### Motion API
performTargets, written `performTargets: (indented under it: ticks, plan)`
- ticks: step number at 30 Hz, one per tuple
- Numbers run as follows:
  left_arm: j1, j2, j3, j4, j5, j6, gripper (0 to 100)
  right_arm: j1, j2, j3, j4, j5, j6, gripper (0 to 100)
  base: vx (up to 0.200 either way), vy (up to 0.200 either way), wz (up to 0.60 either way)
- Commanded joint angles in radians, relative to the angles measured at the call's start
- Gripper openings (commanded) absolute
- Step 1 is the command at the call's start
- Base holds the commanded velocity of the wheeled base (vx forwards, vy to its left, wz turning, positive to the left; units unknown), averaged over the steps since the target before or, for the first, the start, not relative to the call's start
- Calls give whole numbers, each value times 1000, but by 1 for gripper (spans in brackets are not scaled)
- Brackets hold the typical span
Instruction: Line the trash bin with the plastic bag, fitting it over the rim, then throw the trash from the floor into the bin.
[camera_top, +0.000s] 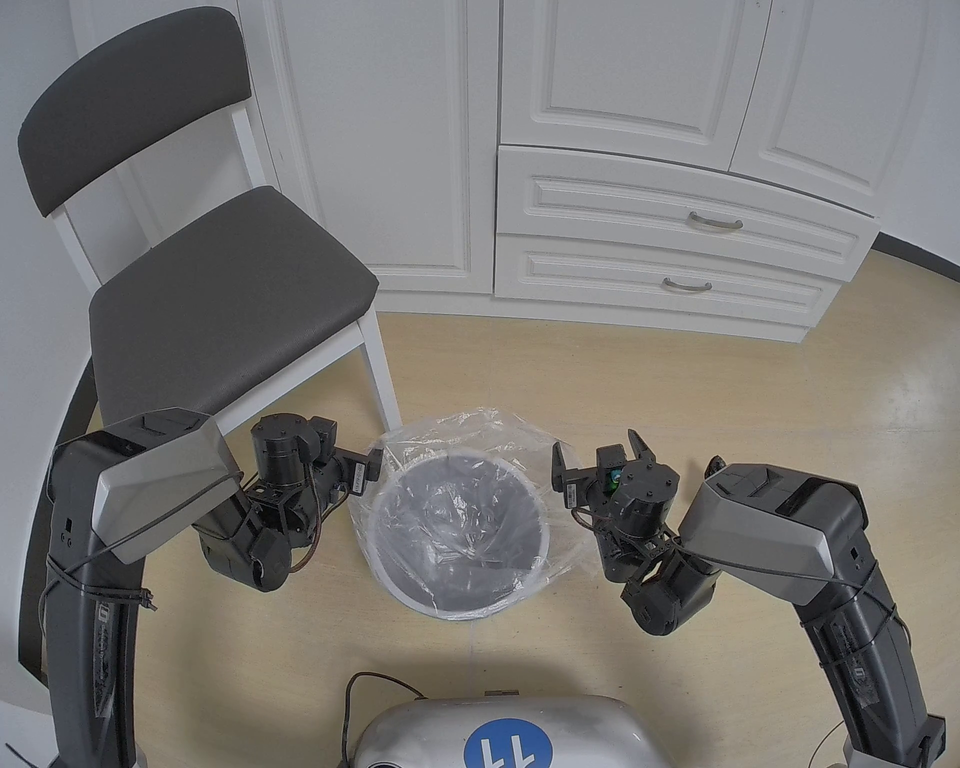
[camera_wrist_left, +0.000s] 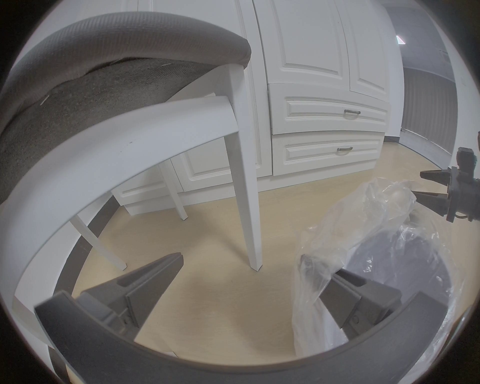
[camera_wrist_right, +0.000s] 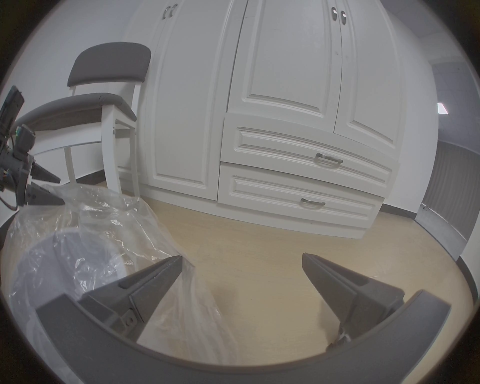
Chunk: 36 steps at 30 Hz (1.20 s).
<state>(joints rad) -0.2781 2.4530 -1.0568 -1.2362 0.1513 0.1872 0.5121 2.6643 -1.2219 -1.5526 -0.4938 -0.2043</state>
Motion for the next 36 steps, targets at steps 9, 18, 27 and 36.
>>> performTargets:
  ticks: [9, 18, 27, 36]
  plan:
    - [33, 66, -80, 49, 2, -26, 100, 2, 95, -103, -18, 0, 16, 100, 0, 0, 0]
    - [46, 101, -117, 76, 2, -34, 100, -1, 112, -117, -11, 0, 39, 100, 0, 0, 0]
    - [63, 109, -121, 135, 2, -34, 100, -4, 123, -119, 40, -2, 72, 100, 0, 0, 0]
    - [73, 95, -95, 179, 2, -34, 100, -7, 135, -85, 43, -2, 72, 100, 0, 0, 0]
